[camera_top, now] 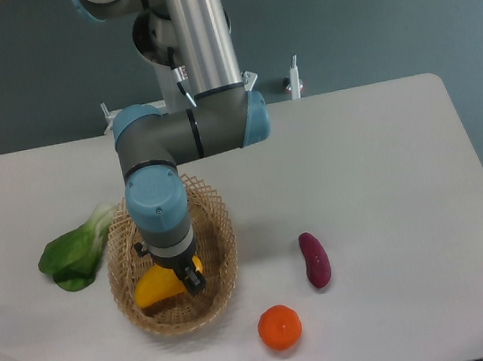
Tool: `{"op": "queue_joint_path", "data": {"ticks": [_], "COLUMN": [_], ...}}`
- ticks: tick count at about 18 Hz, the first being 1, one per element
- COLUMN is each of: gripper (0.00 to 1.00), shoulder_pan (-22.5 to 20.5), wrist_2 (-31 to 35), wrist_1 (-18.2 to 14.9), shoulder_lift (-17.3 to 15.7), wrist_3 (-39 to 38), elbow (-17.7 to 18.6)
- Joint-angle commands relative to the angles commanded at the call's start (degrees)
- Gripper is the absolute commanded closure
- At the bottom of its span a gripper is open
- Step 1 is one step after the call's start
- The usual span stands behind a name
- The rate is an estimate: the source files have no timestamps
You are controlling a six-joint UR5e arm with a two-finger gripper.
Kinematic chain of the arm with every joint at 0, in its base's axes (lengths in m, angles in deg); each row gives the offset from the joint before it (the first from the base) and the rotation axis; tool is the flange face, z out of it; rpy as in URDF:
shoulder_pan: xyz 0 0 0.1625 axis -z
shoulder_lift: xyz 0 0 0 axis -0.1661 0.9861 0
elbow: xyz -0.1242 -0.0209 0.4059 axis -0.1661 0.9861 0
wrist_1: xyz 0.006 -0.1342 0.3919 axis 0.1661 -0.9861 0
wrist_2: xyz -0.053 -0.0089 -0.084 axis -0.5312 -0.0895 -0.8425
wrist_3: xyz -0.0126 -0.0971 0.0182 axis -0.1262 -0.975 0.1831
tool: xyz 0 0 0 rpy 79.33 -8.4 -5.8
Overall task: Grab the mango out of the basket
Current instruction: 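Lower the gripper onto the yellow mango and close on it, then lift the mango out of the basket and carry it beside the sweet potato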
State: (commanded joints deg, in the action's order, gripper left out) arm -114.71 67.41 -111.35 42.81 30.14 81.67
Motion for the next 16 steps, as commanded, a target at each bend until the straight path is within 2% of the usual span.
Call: {"op": "queue_joint_path", "data": {"ticks": [6, 8, 11, 14, 16], "gripper": [0.4, 0.4, 0.41, 0.41, 0.41], "shoulder_pan": [-5.53, -7.99, -11.78, -14.15, -16.26], "wrist_2": [-2.98, -4.39, -4.4, -4.22, -3.87], "wrist_1": [-1.76, -1.93, -5.0, -5.01, -5.01], "shoulder_lift": [-2.64, -2.64, -2.64, -2.73, -2.99], "wrist_3": [0.44, 0.44, 0.53, 0.62, 3.5], "elbow": [-1.66, -3.68, -6.76, -7.12, -7.47]}}
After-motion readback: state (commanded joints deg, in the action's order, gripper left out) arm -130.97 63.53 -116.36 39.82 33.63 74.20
